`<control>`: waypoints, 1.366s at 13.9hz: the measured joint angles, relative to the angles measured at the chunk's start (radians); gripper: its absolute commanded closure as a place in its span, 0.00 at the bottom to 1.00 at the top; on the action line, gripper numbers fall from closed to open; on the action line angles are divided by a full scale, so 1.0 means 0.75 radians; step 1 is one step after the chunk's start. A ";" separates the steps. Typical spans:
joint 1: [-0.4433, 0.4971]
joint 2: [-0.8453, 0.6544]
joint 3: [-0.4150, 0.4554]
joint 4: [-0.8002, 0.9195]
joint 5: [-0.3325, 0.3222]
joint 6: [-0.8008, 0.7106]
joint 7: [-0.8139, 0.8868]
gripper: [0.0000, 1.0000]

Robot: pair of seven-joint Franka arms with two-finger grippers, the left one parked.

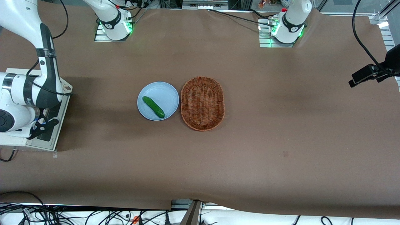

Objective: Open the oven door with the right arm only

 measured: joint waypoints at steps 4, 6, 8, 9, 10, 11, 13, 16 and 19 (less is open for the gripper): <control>0.000 0.000 0.000 -0.012 0.000 0.017 -0.001 1.00; 0.000 0.000 0.000 -0.013 0.000 0.019 -0.001 1.00; 0.000 -0.001 0.000 -0.015 0.000 0.022 -0.001 1.00; 0.000 -0.001 0.000 -0.016 0.000 0.023 -0.001 1.00; 0.000 -0.001 0.000 -0.016 0.004 0.024 0.000 1.00; -0.001 -0.001 -0.001 -0.016 0.018 0.026 0.000 1.00; -0.001 -0.004 -0.001 -0.016 0.068 0.029 0.000 1.00; 0.004 -0.004 0.003 -0.019 0.089 0.032 0.013 1.00; 0.011 -0.002 0.016 -0.027 0.139 0.043 0.049 1.00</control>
